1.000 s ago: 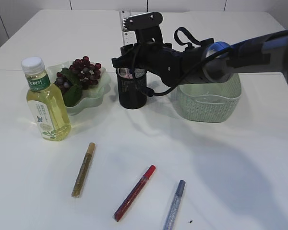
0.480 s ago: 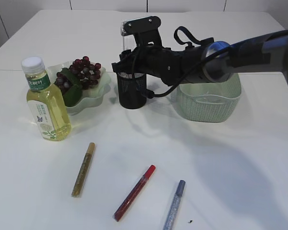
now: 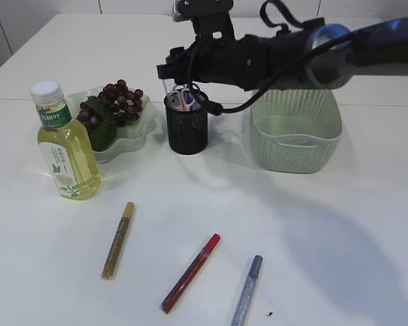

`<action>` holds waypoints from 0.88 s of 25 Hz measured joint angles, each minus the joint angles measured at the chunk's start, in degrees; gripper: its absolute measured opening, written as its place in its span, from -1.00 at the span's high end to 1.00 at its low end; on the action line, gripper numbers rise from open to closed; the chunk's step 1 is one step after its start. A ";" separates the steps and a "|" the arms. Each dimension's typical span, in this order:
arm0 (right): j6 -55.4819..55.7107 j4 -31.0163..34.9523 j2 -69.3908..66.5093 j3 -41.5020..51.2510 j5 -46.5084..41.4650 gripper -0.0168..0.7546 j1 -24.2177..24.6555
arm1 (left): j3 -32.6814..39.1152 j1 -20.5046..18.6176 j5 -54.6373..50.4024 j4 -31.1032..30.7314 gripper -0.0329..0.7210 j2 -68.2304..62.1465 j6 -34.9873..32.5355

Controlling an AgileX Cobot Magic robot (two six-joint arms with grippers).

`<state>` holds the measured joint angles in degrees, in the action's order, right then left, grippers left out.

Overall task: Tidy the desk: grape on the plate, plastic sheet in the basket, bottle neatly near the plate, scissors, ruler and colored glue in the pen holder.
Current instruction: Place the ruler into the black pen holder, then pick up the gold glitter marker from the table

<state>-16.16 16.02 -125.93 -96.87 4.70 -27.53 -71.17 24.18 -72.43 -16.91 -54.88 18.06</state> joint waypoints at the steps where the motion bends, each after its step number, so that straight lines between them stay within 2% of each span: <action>1: 0.00 0.12 1.22 0.00 -1.67 -0.21 0.00 | 0.00 0.00 0.00 0.00 0.24 0.00 0.00; 7: 0.00 0.26 10.44 0.00 -15.71 -0.21 0.00 | 0.00 0.00 0.00 -0.10 0.24 0.00 0.00; 16: 0.00 -0.73 25.66 0.00 -53.30 -0.21 0.00 | 0.00 0.00 0.00 0.91 0.24 0.00 0.00; 22: 3.65 -1.00 31.60 -0.10 -71.96 -0.21 0.00 | 0.00 0.00 0.11 1.43 0.24 0.00 0.00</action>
<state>-12.51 15.02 -94.33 -96.96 -67.25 -27.53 -71.17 24.18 -72.32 -15.49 -54.88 18.06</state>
